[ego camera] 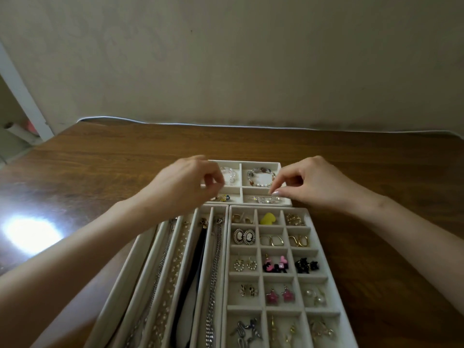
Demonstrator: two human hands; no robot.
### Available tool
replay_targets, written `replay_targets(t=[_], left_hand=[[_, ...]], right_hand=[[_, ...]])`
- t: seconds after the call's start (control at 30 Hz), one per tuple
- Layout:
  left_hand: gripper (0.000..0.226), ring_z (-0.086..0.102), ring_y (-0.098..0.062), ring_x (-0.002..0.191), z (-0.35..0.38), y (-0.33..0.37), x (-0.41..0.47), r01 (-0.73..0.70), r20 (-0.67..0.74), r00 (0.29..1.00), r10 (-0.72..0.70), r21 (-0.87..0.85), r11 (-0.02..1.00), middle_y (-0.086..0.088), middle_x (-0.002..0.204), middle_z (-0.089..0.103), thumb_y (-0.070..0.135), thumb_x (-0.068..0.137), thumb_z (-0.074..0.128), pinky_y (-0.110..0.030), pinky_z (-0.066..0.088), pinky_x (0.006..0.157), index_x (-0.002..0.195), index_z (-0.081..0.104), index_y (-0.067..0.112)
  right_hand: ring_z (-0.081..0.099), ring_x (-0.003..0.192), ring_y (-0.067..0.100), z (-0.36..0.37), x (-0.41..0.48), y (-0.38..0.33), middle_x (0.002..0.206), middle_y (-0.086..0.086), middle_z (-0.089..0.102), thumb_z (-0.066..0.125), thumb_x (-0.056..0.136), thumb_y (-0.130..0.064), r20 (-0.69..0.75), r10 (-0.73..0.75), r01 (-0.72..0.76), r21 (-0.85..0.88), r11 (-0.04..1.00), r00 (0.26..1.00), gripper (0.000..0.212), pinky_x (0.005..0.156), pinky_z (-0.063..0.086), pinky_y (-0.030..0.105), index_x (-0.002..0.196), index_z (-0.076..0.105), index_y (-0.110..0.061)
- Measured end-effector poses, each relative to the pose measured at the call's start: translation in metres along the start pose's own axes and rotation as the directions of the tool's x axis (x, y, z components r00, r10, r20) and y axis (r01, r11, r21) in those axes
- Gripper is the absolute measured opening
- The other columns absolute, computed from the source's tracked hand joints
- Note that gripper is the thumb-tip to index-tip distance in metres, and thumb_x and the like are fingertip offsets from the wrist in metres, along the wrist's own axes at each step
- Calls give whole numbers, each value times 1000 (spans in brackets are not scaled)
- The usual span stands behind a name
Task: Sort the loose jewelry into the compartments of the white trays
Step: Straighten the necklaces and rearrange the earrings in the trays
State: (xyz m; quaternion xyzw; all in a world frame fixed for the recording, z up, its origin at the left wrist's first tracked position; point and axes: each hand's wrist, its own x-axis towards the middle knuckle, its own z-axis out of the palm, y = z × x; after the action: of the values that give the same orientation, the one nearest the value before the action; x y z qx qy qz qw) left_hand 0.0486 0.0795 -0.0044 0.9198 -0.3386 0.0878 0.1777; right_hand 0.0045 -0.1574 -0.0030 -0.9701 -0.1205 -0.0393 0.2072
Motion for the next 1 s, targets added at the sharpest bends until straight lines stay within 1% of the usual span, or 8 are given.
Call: replay_targets(t=[0.13,0.23,0.3,0.4,0.5,0.73,0.9,1.0], left_hand=[[17,56,-12,79,-8,-34,-9,139,-38,990,-137,57,989,9,88,56,34,86,56,-32,49,74,97,61,22],[39,55,-16,91,-6,-54,-18,283,81,952,-293,117,952,6,102,50,43,83,61,-36,49,85,116,50,26],[44,56,-16,96,-7,-61,-22,301,180,934,-309,73,951,4,109,51,45,78,66,-38,48,89,116,49,33],[23,60,-11,93,-10,-64,-27,255,264,931,-254,33,966,5,106,61,38,77,70,-33,49,87,94,55,36],[9,62,-8,90,-9,-65,-32,252,253,938,-235,-36,967,7,101,65,32,81,68,-24,48,79,84,60,33],[16,62,1,79,-13,-74,-37,229,229,953,-198,-118,966,10,89,68,13,84,66,-8,45,65,93,68,27],[16,60,6,69,-5,-72,-35,188,90,979,-185,-21,982,12,75,67,8,76,72,-2,41,64,81,73,23],[12,61,1,70,-7,-70,-34,203,66,977,-201,-27,979,9,72,67,10,74,74,-6,43,65,80,75,20]], right_hand=[[57,81,3,-6,-12,21,87,-12,65,64,87,-26,-52,79,-79,-1,997,996,9,73,50,25,93,70,-29],[54,85,1,-2,-15,32,95,-13,62,64,87,-27,-66,109,-110,-7,994,992,13,73,46,20,99,68,-30],[54,90,1,3,-17,34,99,-13,60,66,86,-29,-20,103,-102,35,994,994,15,75,44,17,101,66,-32],[56,91,1,10,-19,31,97,-11,62,68,83,-30,35,81,-83,66,994,996,14,77,47,18,97,67,-32],[59,89,3,15,-20,28,93,-10,66,70,82,-32,9,82,-82,64,995,997,10,80,52,27,92,69,-30],[60,84,0,13,-24,19,89,-10,68,72,82,-20,2,102,-102,76,992,995,11,68,44,11,92,71,-25],[62,79,-1,13,-23,14,85,-8,70,73,81,-17,-43,98,-95,59,994,994,10,68,47,11,91,74,-19],[63,77,0,14,-22,13,85,-7,70,73,81,-17,-49,88,-86,40,996,995,10,66,49,11,91,75,-17]])
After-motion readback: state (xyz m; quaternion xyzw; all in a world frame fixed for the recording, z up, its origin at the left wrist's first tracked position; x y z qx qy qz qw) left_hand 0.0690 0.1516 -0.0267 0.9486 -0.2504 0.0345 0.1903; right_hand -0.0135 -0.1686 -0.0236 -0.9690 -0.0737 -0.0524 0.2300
